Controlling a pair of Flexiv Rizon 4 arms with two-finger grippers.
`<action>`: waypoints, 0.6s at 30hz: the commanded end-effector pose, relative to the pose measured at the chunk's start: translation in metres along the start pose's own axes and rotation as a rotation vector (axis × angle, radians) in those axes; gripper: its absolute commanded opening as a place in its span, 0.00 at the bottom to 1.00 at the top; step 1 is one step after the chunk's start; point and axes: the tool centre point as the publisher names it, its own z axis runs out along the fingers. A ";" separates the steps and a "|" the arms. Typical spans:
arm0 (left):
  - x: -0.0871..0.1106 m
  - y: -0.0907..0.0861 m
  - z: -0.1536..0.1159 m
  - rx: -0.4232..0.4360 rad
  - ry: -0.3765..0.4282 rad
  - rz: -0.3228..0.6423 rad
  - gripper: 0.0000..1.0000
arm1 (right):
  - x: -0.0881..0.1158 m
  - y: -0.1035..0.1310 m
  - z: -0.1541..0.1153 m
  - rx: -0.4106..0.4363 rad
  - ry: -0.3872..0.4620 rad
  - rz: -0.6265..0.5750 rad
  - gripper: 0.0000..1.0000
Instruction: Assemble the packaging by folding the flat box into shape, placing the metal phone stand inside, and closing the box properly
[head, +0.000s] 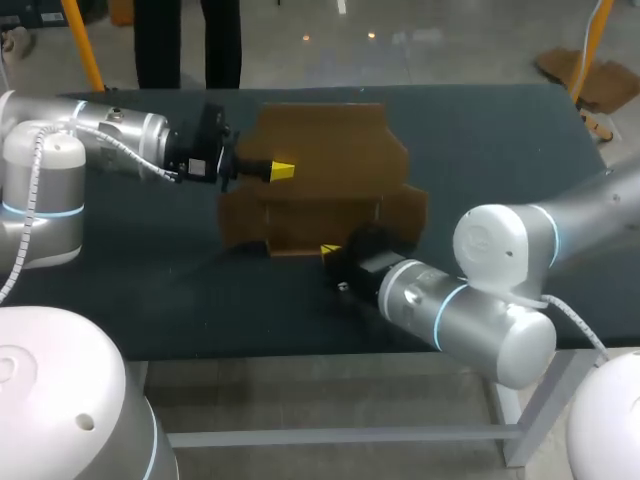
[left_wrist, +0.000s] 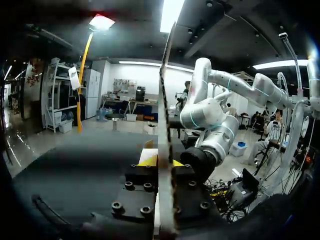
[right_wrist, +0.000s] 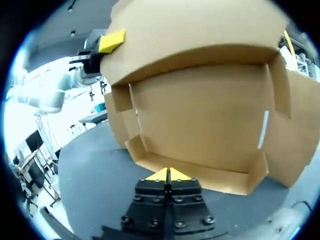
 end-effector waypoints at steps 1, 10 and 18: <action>-0.001 0.003 0.000 -0.001 0.003 0.000 0.00 | -0.001 0.006 -0.028 -0.004 0.011 -0.002 0.00; -0.001 0.003 0.000 -0.001 0.003 0.000 0.00 | -0.008 0.008 -0.073 -0.014 0.099 -0.036 0.00; -0.001 0.003 0.000 -0.001 0.003 0.000 0.00 | -0.022 0.005 -0.105 -0.012 0.121 -0.055 0.00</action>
